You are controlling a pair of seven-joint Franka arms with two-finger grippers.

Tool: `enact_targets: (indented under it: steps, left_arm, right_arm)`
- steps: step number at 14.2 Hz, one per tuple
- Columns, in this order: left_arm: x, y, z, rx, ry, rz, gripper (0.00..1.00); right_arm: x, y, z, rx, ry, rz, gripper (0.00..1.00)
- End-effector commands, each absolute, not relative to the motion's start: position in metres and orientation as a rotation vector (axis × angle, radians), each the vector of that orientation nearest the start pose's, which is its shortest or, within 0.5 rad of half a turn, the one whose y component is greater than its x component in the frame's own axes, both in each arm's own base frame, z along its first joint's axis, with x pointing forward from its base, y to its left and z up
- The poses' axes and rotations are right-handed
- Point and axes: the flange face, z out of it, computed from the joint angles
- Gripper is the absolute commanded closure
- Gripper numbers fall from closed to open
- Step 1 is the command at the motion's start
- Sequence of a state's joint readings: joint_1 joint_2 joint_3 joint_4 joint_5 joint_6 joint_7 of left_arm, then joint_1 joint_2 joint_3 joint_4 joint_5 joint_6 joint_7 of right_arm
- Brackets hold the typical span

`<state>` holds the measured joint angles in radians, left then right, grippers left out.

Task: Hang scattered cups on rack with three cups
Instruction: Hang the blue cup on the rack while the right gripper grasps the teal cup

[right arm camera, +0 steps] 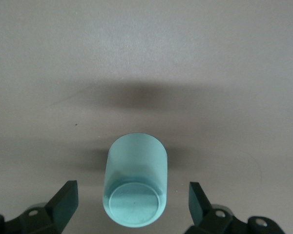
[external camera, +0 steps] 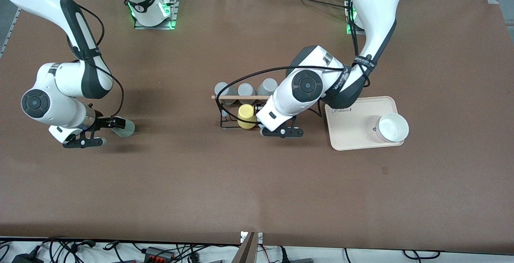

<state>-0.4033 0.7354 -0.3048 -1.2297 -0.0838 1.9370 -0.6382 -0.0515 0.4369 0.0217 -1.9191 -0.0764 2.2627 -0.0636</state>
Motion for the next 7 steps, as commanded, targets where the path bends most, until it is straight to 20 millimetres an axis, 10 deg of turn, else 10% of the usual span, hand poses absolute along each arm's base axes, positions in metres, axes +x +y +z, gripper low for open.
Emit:
enact_targets:
  steps: [1,4,7]
  left_arm:
    - [0.6,-0.443,0.351,-3.328,-0.065,0.289,1.0]
    - [0.596,-0.447,0.345,-3.318,-0.087,0.301,0.99]
    - [0.589,-0.451,0.323,-3.23,0.003,0.227,0.86]
  right_arm:
    - [0.598,-0.023,0.243,-3.178,-0.176,0.097,0.0]
    - [0.597,-0.022,0.242,-3.173,-0.237,0.098,0.0]
    - [0.597,-0.022,0.241,-3.169,-0.266,0.108,0.38]
